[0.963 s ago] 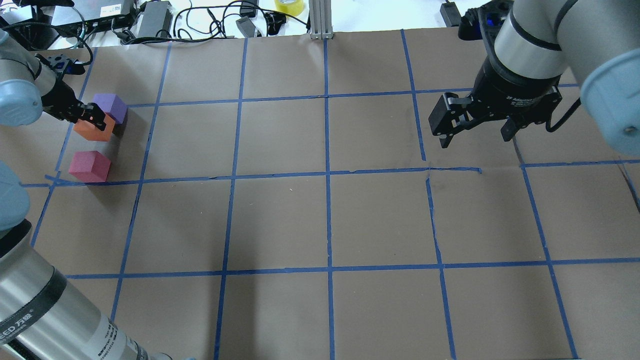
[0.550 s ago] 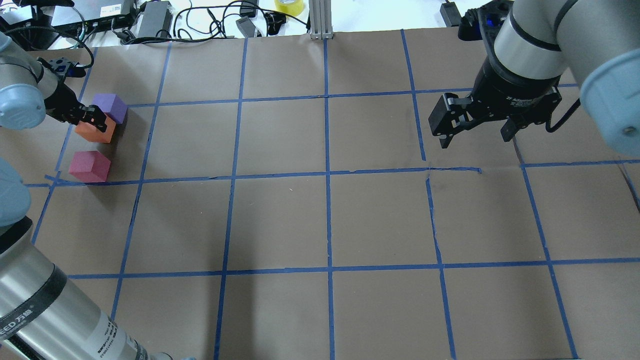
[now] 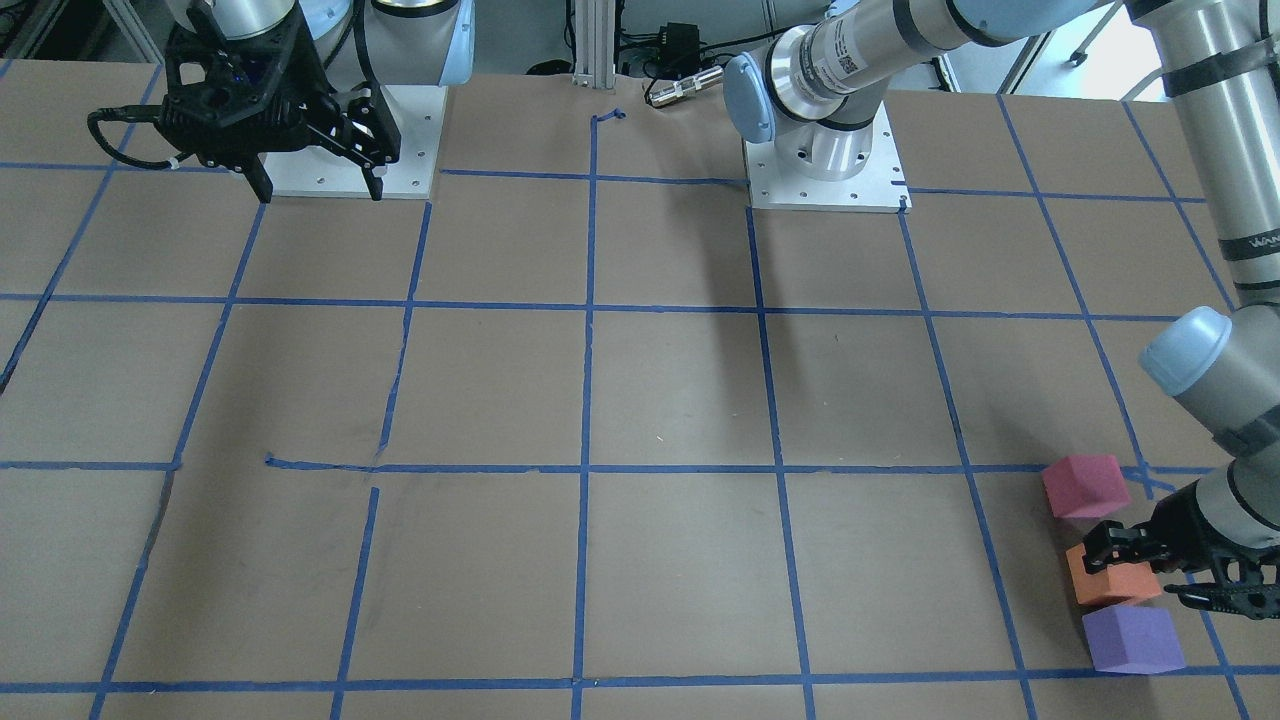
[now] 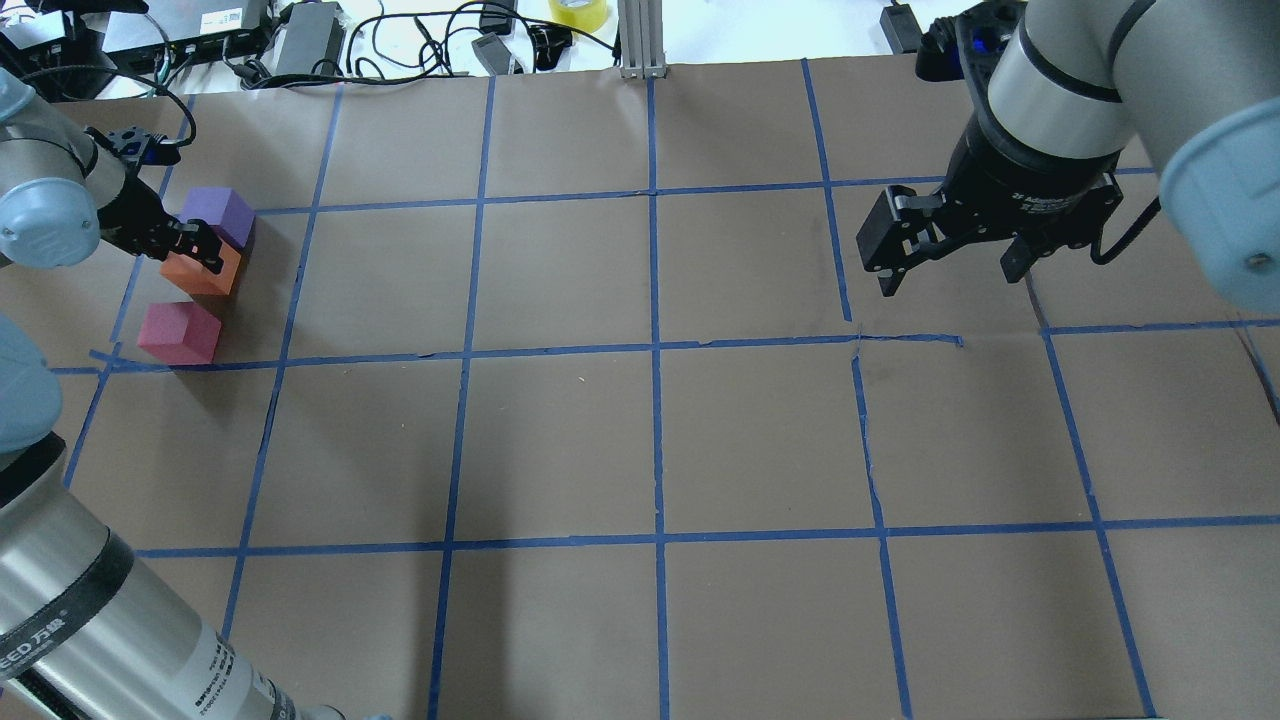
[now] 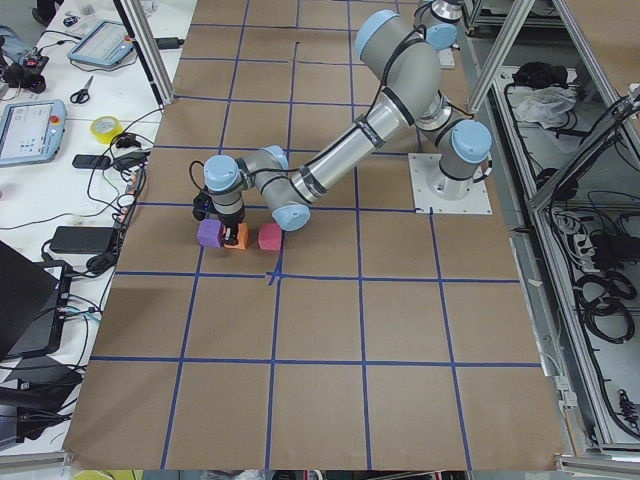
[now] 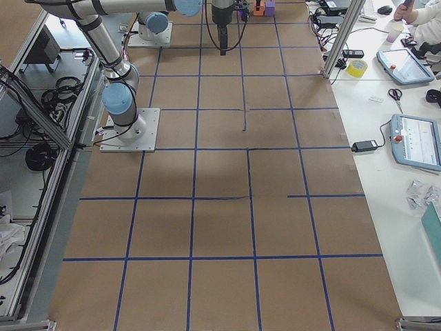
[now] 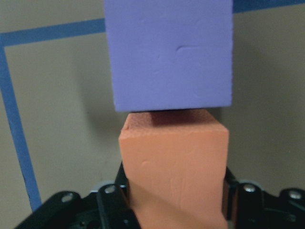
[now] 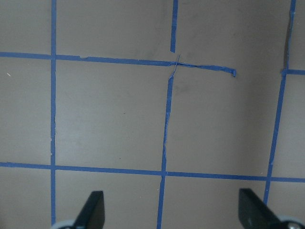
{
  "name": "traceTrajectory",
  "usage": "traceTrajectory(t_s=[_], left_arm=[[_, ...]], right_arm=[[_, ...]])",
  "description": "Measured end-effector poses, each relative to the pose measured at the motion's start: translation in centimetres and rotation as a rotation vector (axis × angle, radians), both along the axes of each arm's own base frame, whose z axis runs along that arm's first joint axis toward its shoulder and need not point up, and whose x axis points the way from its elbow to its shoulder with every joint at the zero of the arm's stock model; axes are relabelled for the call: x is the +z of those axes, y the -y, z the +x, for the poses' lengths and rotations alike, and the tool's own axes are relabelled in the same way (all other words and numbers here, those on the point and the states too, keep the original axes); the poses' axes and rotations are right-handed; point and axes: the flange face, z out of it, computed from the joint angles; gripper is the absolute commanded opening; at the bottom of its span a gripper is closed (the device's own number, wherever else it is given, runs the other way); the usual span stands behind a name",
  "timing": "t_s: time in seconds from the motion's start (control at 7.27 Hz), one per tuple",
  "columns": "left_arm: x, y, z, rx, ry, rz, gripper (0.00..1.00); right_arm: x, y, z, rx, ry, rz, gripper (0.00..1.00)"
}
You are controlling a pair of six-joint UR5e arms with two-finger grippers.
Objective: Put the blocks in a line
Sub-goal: 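Lower the orange cube between the purple and pink cubes with the left gripper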
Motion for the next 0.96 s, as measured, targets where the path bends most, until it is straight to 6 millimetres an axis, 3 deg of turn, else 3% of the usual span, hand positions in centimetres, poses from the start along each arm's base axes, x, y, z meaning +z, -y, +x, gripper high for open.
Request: traceTrajectory(t_s=[0.14,0.28,0.96], left_arm=[[-0.32,-0.2,-0.12,0.001,-0.004,0.006,0.56],[-0.68,-0.43,-0.21,-0.001,-0.006,0.009,1.0],[-0.03,-0.65,0.47,-0.022,0.013,-0.02,1.0]], right_arm=[[0.0,0.0,0.0,0.001,0.0,0.0,1.0],[0.0,0.0,0.0,0.001,0.0,0.0,1.0],[-0.7,-0.07,0.02,0.005,-0.002,0.04,1.0]])
